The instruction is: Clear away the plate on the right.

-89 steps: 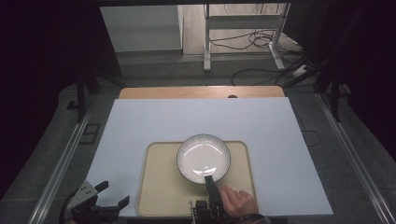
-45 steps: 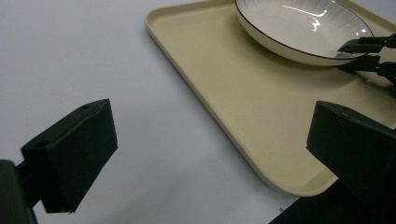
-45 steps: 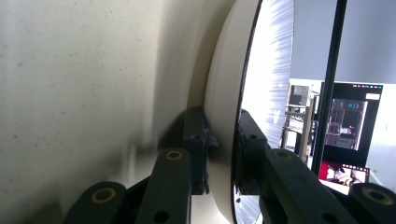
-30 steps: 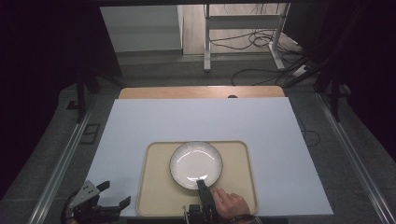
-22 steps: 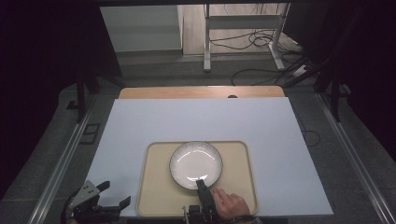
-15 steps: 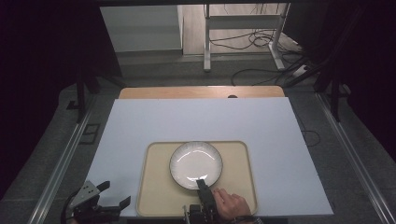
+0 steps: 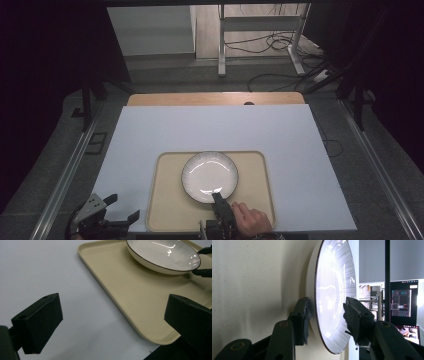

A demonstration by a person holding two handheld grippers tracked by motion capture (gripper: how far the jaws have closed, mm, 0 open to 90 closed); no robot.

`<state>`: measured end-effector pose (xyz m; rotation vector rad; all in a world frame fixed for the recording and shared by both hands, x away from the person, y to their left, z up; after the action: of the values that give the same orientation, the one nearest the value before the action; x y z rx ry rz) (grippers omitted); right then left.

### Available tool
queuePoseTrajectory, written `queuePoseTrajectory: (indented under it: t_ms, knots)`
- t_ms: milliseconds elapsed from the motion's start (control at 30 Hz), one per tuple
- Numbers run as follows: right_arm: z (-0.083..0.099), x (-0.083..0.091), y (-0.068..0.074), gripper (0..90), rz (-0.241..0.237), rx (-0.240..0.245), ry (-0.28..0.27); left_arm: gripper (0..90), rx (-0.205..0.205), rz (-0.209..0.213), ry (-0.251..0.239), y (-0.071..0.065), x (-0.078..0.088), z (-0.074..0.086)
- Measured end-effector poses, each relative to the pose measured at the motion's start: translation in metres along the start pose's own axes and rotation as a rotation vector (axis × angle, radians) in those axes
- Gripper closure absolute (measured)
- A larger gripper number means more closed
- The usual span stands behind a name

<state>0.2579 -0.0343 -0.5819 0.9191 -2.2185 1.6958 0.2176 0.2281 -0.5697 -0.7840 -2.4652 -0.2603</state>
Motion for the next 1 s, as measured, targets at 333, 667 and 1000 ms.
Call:
queuePoseTrajectory:
  t_ms: [333, 667, 1000]
  knots:
    - [0.001, 0.007, -0.007, 54.3, 0.034, -0.024, -0.006, 1.5, 0.0, 0.0, 0.0, 0.0, 0.0, 0.0]
    - [0.002, 0.011, -0.017, 52.1, 0.026, -0.088, -0.028, 1.5, 0.006, -0.002, -0.003, 0.001, 0.0, 0.0]
    - [0.01, 0.013, -0.028, 48.8, 0.005, -0.182, -0.034, 1.0, 0.025, 0.0, -0.004, 0.001, 0.001, 0.0]
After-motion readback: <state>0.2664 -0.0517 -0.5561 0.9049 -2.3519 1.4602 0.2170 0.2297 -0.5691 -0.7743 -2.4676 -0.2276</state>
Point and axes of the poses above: each handheld gripper's, and its own axes: x roughly backward along the jaws, z roughly out of its underside, y roughly to its left, the point moved 10 cm from there along -x, roughly forward along the jaws, and after that the axes turned 13 degrees about -x, right-handed, at the moved point
